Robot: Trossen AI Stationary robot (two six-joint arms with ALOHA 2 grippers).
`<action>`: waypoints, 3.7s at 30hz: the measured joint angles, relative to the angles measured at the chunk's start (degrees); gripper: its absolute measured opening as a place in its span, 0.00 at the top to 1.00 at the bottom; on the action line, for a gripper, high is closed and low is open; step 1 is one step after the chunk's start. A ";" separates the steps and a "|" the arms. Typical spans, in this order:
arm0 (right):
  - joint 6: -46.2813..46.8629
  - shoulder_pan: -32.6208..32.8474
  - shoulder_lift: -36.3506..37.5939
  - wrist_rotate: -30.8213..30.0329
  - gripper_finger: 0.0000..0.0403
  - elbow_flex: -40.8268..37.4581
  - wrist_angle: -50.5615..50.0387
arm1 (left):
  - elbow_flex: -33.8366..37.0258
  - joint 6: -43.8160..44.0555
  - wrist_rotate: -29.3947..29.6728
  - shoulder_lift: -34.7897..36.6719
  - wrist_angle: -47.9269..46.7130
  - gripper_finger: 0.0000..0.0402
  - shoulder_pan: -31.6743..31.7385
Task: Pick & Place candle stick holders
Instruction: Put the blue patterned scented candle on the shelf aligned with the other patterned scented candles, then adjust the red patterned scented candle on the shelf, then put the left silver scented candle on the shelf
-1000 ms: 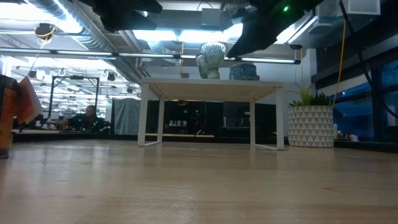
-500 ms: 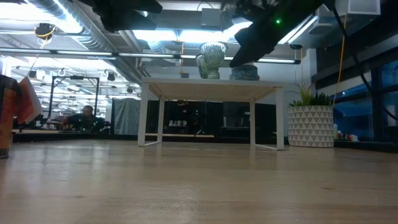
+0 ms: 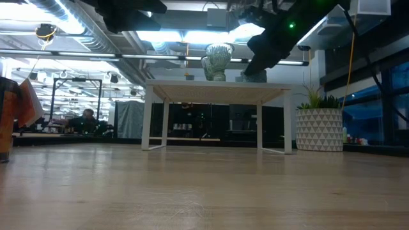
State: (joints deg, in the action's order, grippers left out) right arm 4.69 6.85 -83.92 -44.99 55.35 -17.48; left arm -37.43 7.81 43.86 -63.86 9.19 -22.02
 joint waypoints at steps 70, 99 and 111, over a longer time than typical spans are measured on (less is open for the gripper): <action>9.42 -30.58 10.19 28.74 0.95 0.00 -13.49 | 0.02 0.42 0.00 0.00 -0.31 0.10 0.00; 6.61 -28.04 21.96 46.44 0.95 7.96 -33.88 | 0.02 -0.52 0.00 0.00 -0.42 0.10 0.00; 16.10 -13.58 38.15 53.18 0.95 -5.19 -20.30 | 0.02 0.42 -0.42 0.00 0.04 0.10 0.00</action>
State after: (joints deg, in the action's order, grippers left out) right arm 20.79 -6.73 -45.77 8.19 50.17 -37.78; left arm -37.41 8.23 43.44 -63.86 9.23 -22.02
